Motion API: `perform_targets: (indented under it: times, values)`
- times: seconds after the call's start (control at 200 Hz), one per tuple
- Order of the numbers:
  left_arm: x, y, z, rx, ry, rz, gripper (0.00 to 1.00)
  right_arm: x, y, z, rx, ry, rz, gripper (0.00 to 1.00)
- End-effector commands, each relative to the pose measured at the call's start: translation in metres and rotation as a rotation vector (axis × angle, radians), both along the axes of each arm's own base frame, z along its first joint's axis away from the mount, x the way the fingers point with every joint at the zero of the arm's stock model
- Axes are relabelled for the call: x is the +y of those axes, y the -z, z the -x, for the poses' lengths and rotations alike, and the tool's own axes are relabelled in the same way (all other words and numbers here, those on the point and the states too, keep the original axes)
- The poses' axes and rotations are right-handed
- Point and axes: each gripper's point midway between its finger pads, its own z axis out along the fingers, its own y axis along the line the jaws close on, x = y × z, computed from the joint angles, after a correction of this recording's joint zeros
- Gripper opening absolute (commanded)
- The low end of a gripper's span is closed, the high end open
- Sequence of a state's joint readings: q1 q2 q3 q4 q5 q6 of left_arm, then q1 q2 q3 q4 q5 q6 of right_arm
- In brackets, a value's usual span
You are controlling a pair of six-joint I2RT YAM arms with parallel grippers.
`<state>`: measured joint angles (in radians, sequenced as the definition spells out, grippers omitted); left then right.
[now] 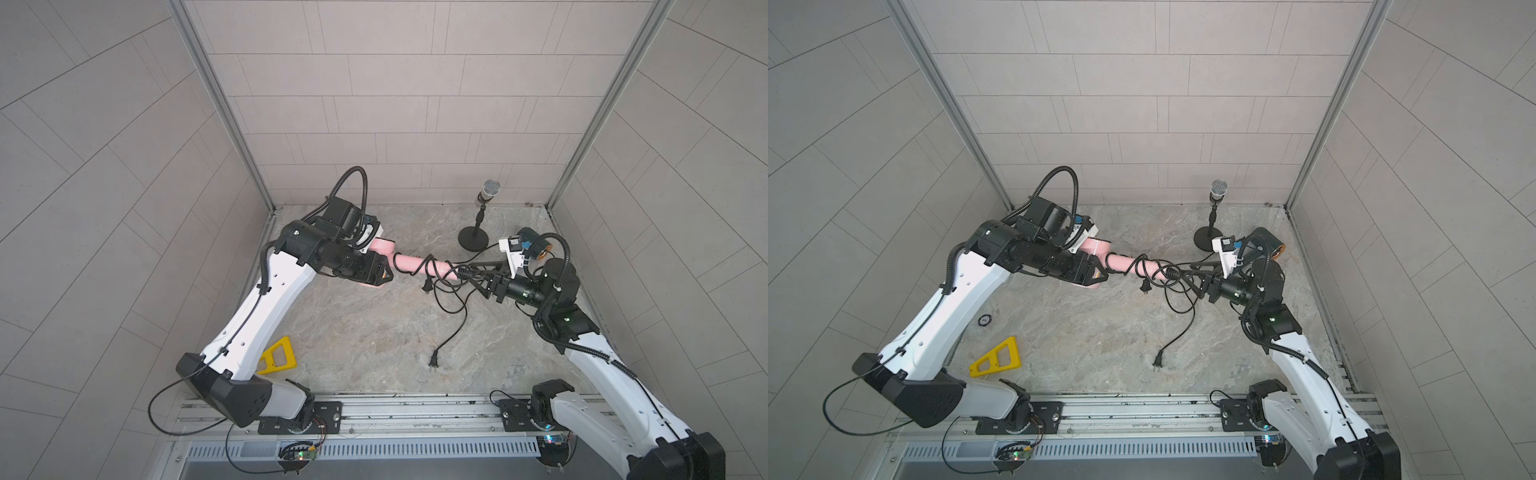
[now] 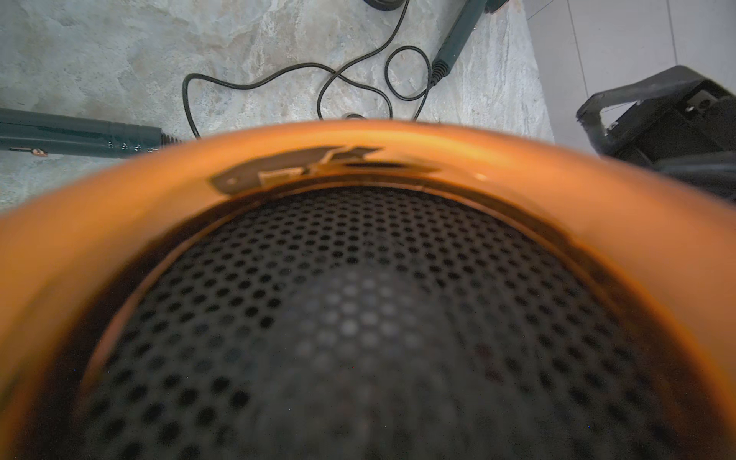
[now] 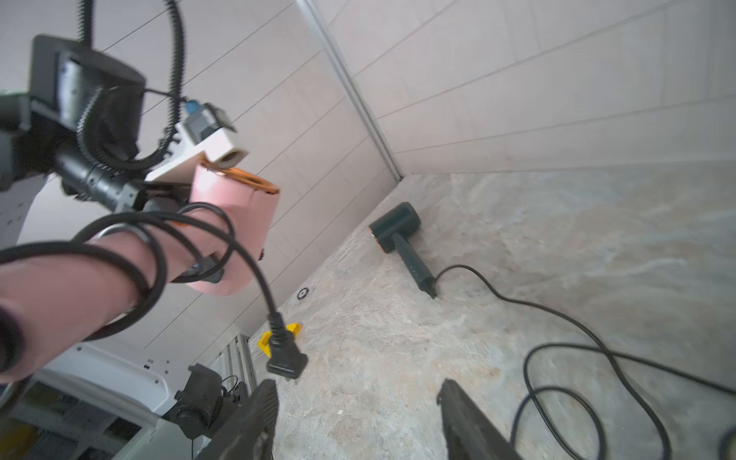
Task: Wrap the cord around the hair dryer
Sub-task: Wrap the power cord around the hair dryer.
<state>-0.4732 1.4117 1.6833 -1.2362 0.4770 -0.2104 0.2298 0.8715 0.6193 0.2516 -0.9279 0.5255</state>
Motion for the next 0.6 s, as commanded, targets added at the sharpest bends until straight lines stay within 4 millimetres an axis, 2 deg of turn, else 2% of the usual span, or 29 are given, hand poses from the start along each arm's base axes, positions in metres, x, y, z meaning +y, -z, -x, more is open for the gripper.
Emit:
perform_targets:
  times: [0.0,0.11,0.175,0.195,0.275,0.385,0.595]
  values:
    - [-0.009,-0.040,0.000,-0.098,0.011,0.118,0.00,0.025,-0.023,0.016,-0.152,-0.074,0.016,0.73]
    - [-0.009,-0.043,-0.002,-0.105,-0.004,0.126,0.00,0.040,-0.018,0.013,-0.151,-0.070,0.017,0.77]
    - [-0.011,-0.047,-0.003,-0.106,-0.006,0.146,0.00,0.042,-0.024,0.007,-0.171,-0.040,-0.014,0.77]
    - [-0.013,-0.048,-0.002,-0.104,-0.002,0.155,0.00,0.042,-0.012,0.005,-0.149,-0.031,-0.012,0.77]
    - [-0.016,-0.052,-0.002,-0.107,0.000,0.179,0.00,0.042,-0.012,-0.004,-0.150,0.002,-0.033,0.76]
    - [-0.015,-0.057,-0.002,-0.113,-0.011,0.191,0.00,0.047,-0.022,-0.010,-0.168,0.017,-0.071,0.76]
    - [-0.018,-0.059,-0.001,-0.109,-0.017,0.218,0.00,0.060,-0.026,-0.019,-0.151,-0.010,-0.127,0.74]
